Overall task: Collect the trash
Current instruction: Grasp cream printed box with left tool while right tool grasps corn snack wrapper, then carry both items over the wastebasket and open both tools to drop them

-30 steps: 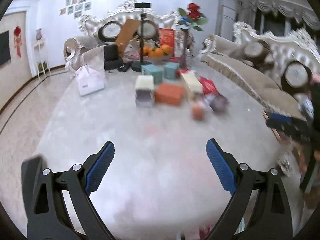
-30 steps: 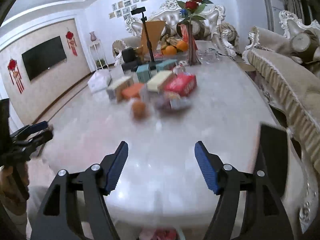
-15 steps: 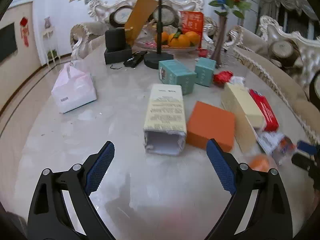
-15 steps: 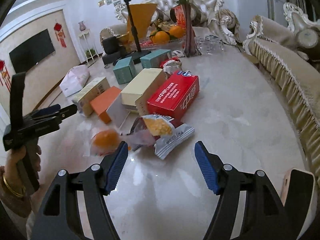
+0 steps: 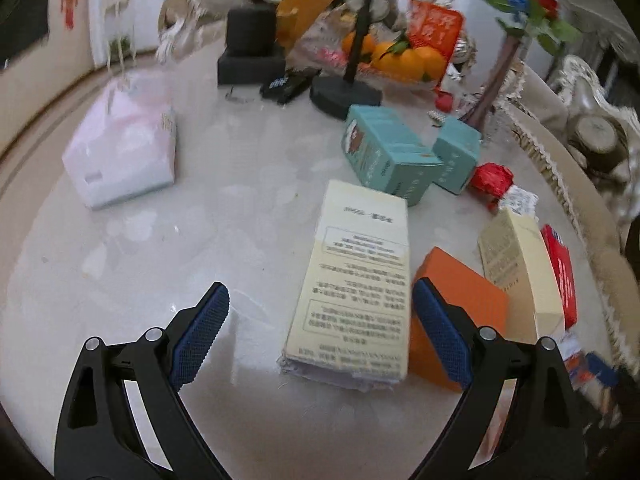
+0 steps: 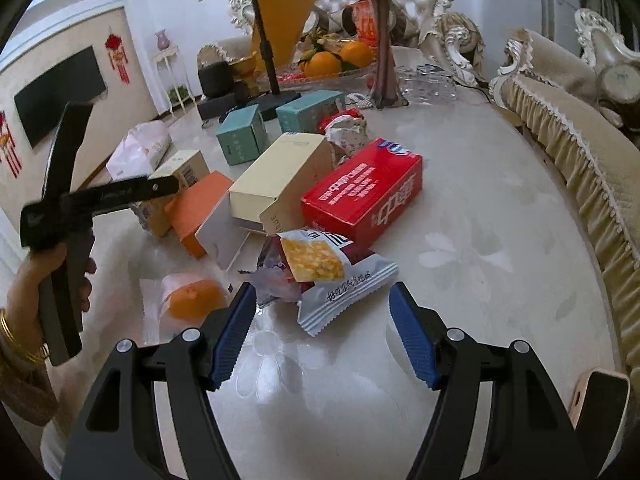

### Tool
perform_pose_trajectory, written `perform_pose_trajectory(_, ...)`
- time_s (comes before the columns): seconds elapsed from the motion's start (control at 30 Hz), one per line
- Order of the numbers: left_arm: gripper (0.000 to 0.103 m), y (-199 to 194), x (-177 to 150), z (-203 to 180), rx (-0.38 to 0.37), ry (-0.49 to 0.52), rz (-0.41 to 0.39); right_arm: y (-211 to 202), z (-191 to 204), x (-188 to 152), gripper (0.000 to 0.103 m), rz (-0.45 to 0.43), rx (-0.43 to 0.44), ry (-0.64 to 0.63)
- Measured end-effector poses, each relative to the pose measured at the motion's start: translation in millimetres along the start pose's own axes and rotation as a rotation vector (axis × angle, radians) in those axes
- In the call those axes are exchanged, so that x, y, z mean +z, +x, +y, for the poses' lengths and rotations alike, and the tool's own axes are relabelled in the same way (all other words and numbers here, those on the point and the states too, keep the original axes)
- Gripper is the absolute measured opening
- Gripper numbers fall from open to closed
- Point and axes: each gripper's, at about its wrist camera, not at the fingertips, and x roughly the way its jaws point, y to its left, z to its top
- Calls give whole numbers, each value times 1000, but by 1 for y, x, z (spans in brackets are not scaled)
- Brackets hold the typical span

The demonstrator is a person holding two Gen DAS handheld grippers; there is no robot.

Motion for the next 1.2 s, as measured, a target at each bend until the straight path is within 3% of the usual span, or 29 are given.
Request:
perform_pose_trajectory(0.23, 91, 13, 4, 9, -13, -68, 42, 6, 13, 10, 66, -4, 13, -81)
perform_pose_trajectory(0.5, 89, 15, 2, 3, 30, 46, 11, 28, 2, 13, 66, 35, 4, -36)
perform_pose_trajectory(0.53, 87, 15, 1, 3, 34, 57, 8, 28, 1, 14, 66, 34, 5, -33)
perform_pose_trajectory(0.57, 77, 14, 0, 2, 45, 72, 4, 28, 1, 14, 65, 33, 5, -30)
perform_pose_trajectory(0.6, 61, 13, 0, 3, 62, 88, -2, 29, 1, 14, 65, 36, 2, -31)
perform_pose_trajectory(0.67, 47, 11, 1, 7, 78, 91, -5, 30, 3, 14, 57, 42, -21, -48)
perform_pose_trajectory(0.77, 47, 7, 1, 17, 35, 69, 6, 28, 3, 11, 36, 44, -55, -53)
perform_pose_trajectory(0.87, 47, 2, -5, 19, 38, 90, 6, 17, -4, 8, 33, 16, -16, 8)
perform_pose_trajectory(1.03, 47, -32, -22, 31, 3, 82, -38, -10, -12, -1, 33, -34, 64, 83)
perform_pose_trajectory(1.2, 47, -111, -55, 32, -84, 100, -156, -64, -7, -19, 33, -127, 142, 86)
